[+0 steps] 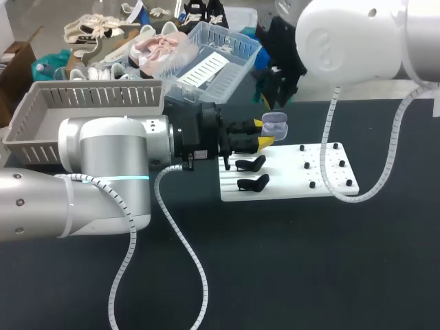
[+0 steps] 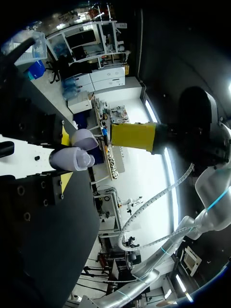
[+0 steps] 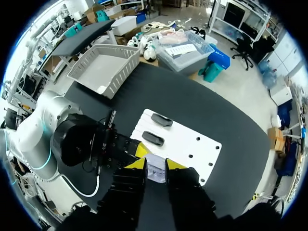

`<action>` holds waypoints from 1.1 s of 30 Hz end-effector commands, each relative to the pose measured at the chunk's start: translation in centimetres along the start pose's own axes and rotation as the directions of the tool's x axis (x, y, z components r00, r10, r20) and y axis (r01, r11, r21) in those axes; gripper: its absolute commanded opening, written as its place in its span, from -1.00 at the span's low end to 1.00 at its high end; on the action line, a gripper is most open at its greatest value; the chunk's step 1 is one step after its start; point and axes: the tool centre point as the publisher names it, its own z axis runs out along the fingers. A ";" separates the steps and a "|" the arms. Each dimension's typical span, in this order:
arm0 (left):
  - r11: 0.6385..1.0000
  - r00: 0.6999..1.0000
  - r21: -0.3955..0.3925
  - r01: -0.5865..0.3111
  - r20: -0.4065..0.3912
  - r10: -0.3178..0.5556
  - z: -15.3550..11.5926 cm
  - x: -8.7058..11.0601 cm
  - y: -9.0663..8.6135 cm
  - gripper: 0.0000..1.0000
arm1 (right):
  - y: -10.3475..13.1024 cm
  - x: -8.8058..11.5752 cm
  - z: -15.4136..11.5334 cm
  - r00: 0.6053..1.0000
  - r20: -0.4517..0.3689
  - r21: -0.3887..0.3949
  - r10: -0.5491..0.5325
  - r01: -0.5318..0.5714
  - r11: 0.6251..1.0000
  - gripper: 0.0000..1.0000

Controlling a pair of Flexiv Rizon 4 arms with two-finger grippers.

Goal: Pick up each earbud case from the left stands, insert the matching earbuds, close the lid, and place the case in the box.

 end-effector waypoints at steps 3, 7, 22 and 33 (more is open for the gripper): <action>1.000 1.000 -0.004 -0.002 0.002 0.002 0.0 0.1 0.0 -1.00 | -1.1 -1.3 0.7 1.000 0.004 -0.004 0.028 -0.028 1.000 -0.55; 1.000 1.000 -0.004 -0.002 0.002 0.002 0.0 0.1 0.0 -1.00 | -1.4 -1.8 1.8 0.999 -0.023 -0.012 0.033 -0.033 0.999 -0.54; 1.000 1.000 -0.004 -0.002 0.002 0.002 0.0 0.1 0.0 -1.00 | -0.8 0.3 2.7 0.997 -0.058 -0.026 0.051 -0.052 0.998 -0.58; 1.000 1.000 -0.004 -0.002 0.002 0.002 0.0 0.1 0.0 -1.00 | -0.3 1.8 2.4 0.997 -0.050 -0.027 0.060 -0.061 0.998 -0.55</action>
